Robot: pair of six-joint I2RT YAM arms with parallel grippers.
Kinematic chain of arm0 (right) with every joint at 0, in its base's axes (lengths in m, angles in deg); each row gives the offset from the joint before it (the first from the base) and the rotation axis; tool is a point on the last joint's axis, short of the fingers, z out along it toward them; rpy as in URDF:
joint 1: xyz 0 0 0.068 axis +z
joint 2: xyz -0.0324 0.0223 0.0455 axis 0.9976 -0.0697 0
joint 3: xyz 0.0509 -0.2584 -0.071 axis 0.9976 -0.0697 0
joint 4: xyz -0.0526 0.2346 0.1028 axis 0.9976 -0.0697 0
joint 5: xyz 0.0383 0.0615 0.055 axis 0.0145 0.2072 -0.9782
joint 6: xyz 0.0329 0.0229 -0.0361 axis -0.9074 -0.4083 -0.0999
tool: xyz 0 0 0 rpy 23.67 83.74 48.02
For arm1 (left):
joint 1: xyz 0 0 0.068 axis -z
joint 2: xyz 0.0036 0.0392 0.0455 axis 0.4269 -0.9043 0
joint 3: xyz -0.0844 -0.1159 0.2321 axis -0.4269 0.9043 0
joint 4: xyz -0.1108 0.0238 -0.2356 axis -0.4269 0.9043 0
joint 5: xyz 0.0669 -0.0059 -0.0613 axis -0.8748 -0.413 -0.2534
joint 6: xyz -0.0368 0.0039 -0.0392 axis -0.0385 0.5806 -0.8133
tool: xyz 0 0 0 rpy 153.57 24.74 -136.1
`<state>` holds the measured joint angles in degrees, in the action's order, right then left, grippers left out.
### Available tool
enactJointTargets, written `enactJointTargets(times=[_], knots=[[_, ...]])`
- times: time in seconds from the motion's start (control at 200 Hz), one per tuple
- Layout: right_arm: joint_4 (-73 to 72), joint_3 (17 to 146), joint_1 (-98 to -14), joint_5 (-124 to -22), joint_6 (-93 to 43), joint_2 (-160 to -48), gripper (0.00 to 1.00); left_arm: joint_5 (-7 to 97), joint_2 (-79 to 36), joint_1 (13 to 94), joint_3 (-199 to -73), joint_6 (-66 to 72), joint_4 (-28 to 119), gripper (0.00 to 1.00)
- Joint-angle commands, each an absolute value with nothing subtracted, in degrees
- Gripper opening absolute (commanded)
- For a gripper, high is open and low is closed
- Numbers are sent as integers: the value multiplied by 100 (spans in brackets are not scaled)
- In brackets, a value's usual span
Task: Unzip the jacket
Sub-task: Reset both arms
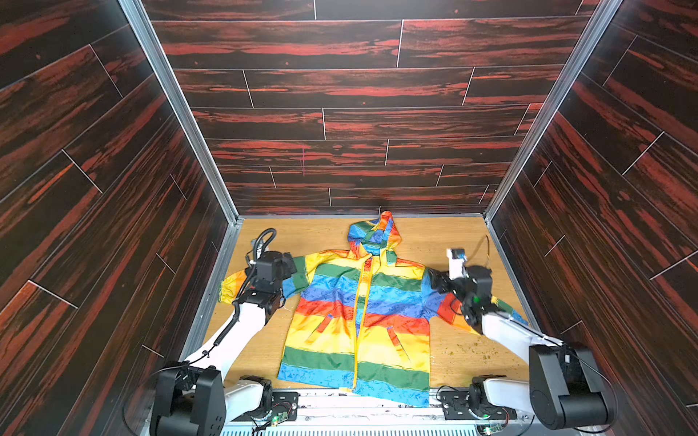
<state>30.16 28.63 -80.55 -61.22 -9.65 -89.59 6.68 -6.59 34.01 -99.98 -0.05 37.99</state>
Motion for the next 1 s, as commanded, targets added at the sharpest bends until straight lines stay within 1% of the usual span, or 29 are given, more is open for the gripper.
enactJointTargets(times=[0.0, 0.045, 0.095, 0.13, 0.16, 0.195, 0.276, 0.336, 0.366, 0.381, 0.411, 0.461, 0.486, 0.546, 0.661, 0.691, 0.711, 0.741, 0.761, 0.776, 0.832, 0.867, 0.882, 0.902, 0.932, 0.942, 0.957, 0.997], knots=[[4313, 2521, -8306, -5458, -1108, -8729, 84, 84, -313, 3307, -9123, 578, 1839, 100], [4443, 2314, -8562, -5423, -1473, -8733, 85, 97, -182, 3263, -8868, 713, 1540, 100], [5017, 2015, -8851, -5803, -1717, -8897, 84, -75, -101, 3239, -8673, 740, 1458, 100], [5466, 1905, -8946, -5813, -1865, -9112, 83, -244, -42, 3231, -8586, 746, 1520, 100], [5353, 1953, -9002, -5970, -1863, -9118, 84, -345, -2, 3230, -8514, 832, 1589, 100], [5199, 2139, -9058, -6304, -1807, -9290, 82, -496, -1, 3230, -8450, 915, 1688, 100], [4219, 2949, -9110, -7080, -1637, -9834, 79, -1017, -155, 3222, -8256, 883, 1527, 100], [3710, 3395, -9156, -7343, -1593, -10144, 77, -1103, -326, 3196, -8076, 868, 1217, 100], [3701, 3428, -9183, -7417, -1602, -10176, 76, -1094, -454, 3189, -8008, 834, 1115, 100], [3748, 3393, -9195, -7428, -1621, -10159, 78, -1067, -513, 3182, -7983, 850, 1082, 100], [3988, 3197, -9223, -7356, -1670, -10053, 91, -1062, -623, 3178, -7932, 874, 1065, 100], [4588, 2735, -9267, -7219, -1738, -9701, 93, -1371, -793, 3178, -7841, 854, 694, 100], [4825, 2558, -9281, -7219, -1745, -9596, 98, -1332, -766, 3173, -7812, 833, 691, 100], [4979, 2433, -9342, -7300, -1767, -9538, 99, -1050, -651, 3111, -7762, 919, 730, 100], [4675, 2715, -9491, -7612, -1790, -9743, 99, -784, -1020, 2936, -7625, 1025, -174, 100], [4706, 2638, -9485, -7443, -1641, -9621, 99, -714, -1157, 2891, -7678, 1028, -252, 100], [4929, 2456, -9456, -7148, -1448, -9490, 99, -641, -1260, 2865, -7721, 968, -265, 100], [5933, 1969, -9447, -6844, -1225, -9400, 99, -506, -1505, 2764, -7748, 870, -437, 100], [6574, 1670, -9532, -6553, -1429, -9482, 99, -493, -1712, 2724, -7747, 809, -654, 100], [6953, 1524, -9664, -6525, -1600, -9582, 99, -481, -1882, 2701, -7753, 774, -853, 100], [8416, 1290, -9833, -6927, -1811, -10558, 99, -255, -2454, 2649, -7857, 1090, -1620, 100], [9016, 1356, -9797, -7623, -1660, -11006, 99, 151, -2524, 2642, -8068, 1205, -1247, 97], [8814, 1403, -9796, -7723, -1610, -10923, 99, 429, -2502, 2646, -8196, 1189, -794, 94], [8136, 1493, -9787, -7577, -1523, -10637, 99, 717, -2466, 2646, -8385, 1217, -93, 92], [7066, 1752, -9699, -7237, -1407, -10338, 99, 768, -2685, 2638, -8598, 1351, -75, 88], [6856, 1859, -9651, -7146, -1378, -10338, 99, 722, -2767, 2643, -8636, 1348, -150, 91], [6699, 2006, -9565, -7007, -1333, -10420, 99, 684, -2850, 2642, -8642, 1384, -364, 98], [6296, 2339, -9244, -6633, -1158, -10527, 99, 868, -2866, 2599, -8488, 1310, -598, 100]])
